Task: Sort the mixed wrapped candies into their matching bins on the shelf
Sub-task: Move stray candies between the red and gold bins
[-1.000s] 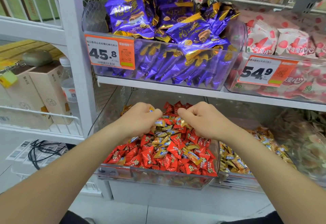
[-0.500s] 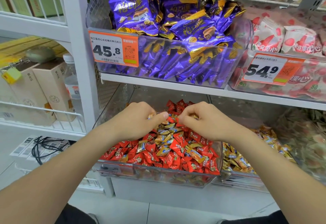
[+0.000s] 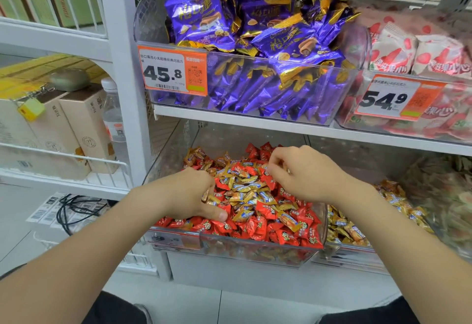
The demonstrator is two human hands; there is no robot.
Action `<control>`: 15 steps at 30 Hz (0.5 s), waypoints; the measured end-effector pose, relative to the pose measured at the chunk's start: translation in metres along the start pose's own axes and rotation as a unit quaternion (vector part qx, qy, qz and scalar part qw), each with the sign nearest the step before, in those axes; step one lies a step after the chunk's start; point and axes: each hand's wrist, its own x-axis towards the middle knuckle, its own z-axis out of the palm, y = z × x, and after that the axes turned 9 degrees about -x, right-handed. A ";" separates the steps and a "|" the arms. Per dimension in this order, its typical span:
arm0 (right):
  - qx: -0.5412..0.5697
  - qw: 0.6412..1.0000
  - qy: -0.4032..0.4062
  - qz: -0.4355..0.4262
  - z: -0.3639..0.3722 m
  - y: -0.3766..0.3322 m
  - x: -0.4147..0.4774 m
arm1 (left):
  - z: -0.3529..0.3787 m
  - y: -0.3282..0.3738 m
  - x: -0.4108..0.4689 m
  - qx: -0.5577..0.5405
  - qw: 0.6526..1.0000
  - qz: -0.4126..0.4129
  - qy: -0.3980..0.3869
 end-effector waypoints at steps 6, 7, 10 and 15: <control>0.078 0.987 -0.137 -0.039 -0.014 0.003 -0.014 | 0.006 0.015 0.005 -0.013 0.997 0.042 0.059; 0.073 0.986 -0.141 -0.042 -0.013 0.005 -0.016 | 0.007 0.017 0.006 -0.032 0.995 0.055 0.079; 0.072 0.986 -0.148 -0.035 -0.014 0.009 -0.021 | 0.006 0.024 0.008 -0.076 0.989 0.086 0.093; -0.001 0.979 -0.205 -0.016 -0.014 0.012 -0.032 | 0.007 0.034 0.008 -0.107 0.978 0.172 0.056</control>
